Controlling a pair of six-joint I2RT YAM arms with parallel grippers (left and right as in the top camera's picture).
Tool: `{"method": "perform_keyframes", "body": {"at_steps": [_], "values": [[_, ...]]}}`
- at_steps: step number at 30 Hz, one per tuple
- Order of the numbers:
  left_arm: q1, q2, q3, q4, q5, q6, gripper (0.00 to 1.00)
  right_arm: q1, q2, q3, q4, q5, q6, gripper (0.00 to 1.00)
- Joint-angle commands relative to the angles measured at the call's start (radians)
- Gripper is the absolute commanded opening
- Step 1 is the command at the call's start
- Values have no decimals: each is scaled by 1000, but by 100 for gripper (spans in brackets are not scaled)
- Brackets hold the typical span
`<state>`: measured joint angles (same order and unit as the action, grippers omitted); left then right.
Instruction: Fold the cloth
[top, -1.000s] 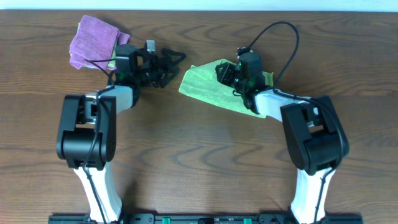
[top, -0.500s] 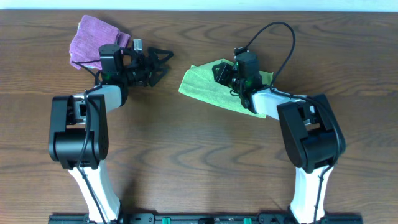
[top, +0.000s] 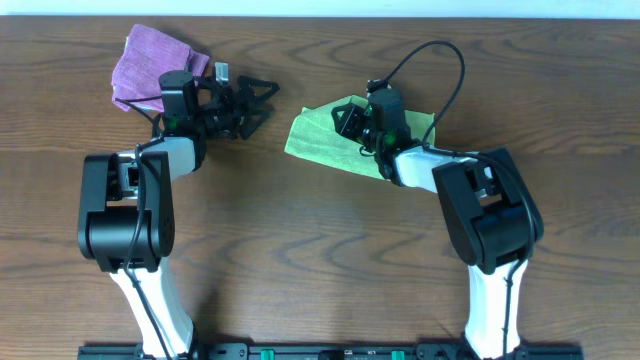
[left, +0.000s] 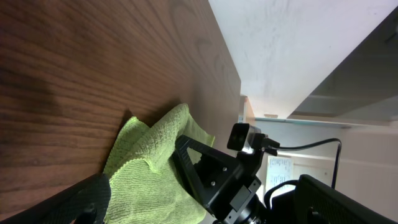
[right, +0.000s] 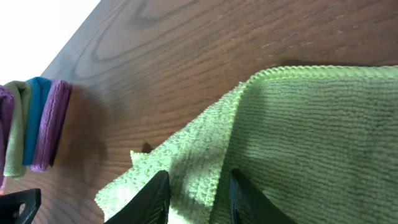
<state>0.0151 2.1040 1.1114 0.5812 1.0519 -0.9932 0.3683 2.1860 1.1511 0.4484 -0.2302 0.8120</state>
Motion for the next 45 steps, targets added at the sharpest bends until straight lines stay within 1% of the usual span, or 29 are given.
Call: {"method": "perform_keyframes", "body": {"at_steps": [1,19,25,26,27,32,35,41,45], "values": [[2,11,18,4,23,21,95,19,20,14,8,20,14,31],[2,11,18,4,42,20,96,20,50,14,18,35,15,31],[2,11,18,4,51,20,95,21,92,14,40,13,55,31],[2,11,18,4,52,20,95,22,97,14,42,13,56,30],[2,11,18,4,53,21,95,23,97,14,50,12,56,27],[2,11,18,4,52,21,95,26,97,14,127,-16,55,3],[2,11,18,4,53,21,95,24,96,16,169,-60,55,1],[11,11,18,4,58,10,95,21,83,29,172,-197,55,1],[22,11,18,4,68,10,95,21,37,29,167,-219,56,1]]}}
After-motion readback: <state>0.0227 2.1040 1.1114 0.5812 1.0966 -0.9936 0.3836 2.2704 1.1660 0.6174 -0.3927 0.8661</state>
